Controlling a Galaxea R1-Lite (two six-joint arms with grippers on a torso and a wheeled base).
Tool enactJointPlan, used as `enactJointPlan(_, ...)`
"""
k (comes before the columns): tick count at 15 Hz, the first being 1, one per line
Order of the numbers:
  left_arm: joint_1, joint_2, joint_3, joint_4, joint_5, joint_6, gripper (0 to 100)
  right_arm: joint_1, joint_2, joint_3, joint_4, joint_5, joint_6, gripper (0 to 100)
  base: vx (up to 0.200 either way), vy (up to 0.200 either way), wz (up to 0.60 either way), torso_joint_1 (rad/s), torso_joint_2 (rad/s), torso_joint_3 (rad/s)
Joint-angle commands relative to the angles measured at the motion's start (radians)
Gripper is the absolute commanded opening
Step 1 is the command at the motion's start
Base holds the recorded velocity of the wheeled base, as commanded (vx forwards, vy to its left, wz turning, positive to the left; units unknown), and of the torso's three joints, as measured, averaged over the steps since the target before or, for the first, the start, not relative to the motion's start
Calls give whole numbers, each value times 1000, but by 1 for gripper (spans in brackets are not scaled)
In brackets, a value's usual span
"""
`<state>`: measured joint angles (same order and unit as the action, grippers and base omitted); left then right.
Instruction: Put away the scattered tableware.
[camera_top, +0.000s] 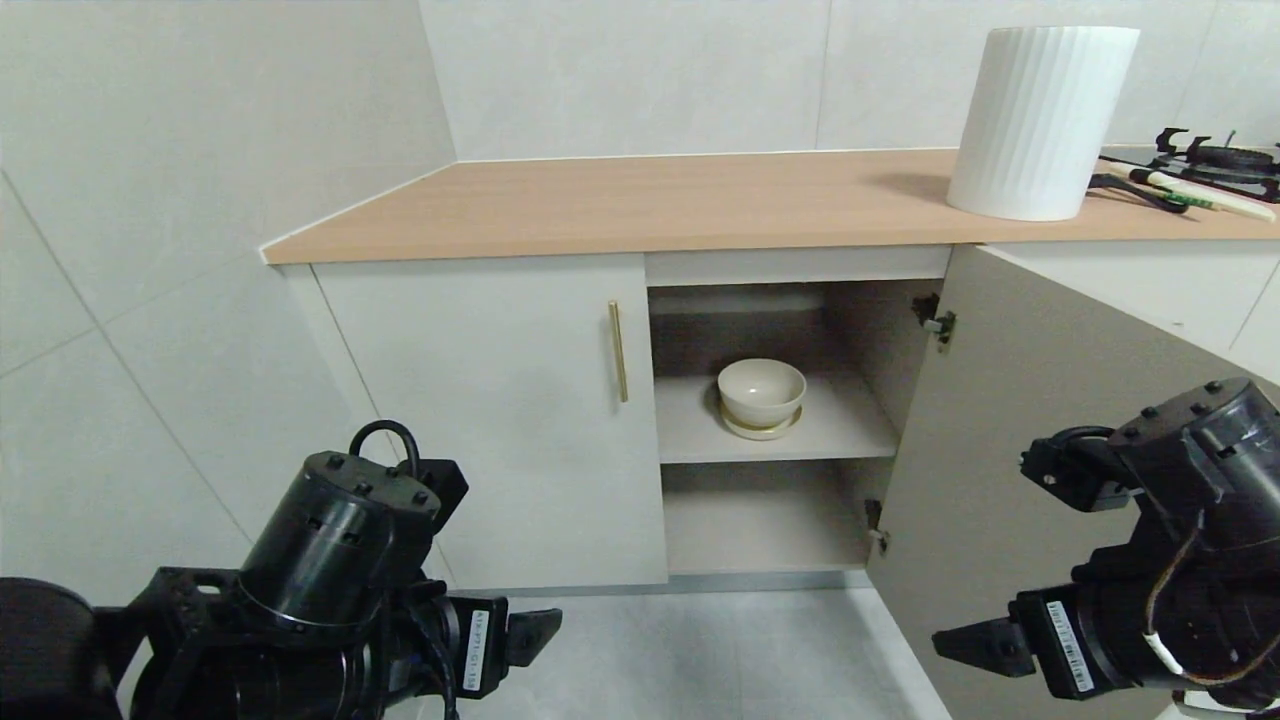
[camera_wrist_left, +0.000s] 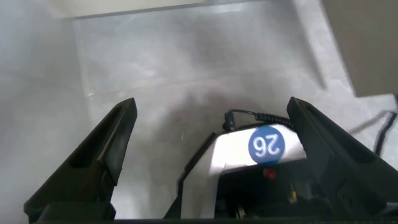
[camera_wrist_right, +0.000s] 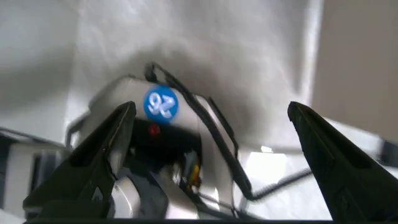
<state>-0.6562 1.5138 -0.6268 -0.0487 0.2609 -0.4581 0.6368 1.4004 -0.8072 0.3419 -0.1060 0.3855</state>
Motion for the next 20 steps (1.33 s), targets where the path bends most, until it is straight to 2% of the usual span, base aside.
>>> enactJointPlan(1,1,-3,-1,0,1,-1,100,4,-64,-9,100,0,-47,100,0,-200,0,2,7,-2)
enactJointPlan(6,1,-1,-1,0,1,-1,100,4,-221,-38,358,-3,-198,100,0,-200,0,3,3,2)
enactJointPlan(10,1,0,-1,-2,1,-1,100,3,-288,-113,514,-26,-209,100,0,0,0,0,0,0)
enactJointPlan(12,1,-1,-2,-2,1,-1,100,-6,-291,-115,516,-115,-208,100,0,0,0,0,0,0)
enactJointPlan(13,1,-1,-2,-2,1,-1,100,-43,-284,-115,511,-150,-208,100,0,0,0,0,0,0)
enactJointPlan(17,1,3,-1,-2,1,-1,100,-178,-245,-119,488,-161,-220,100,0,0,0,0,0,0)
enactJointPlan(18,1,3,-2,-2,1,-1,100,-247,-242,-122,480,-161,-264,100,0,0,0,0,0,0)
enactJointPlan(19,1,3,-2,-2,1,-1,100,-263,-244,-122,479,-161,-277,100,0,0,0,0,0,0)
enactJointPlan(20,1,2,-1,-2,1,-1,100,-345,-248,-125,477,-162,-338,100,0,0,0,0,0,0)
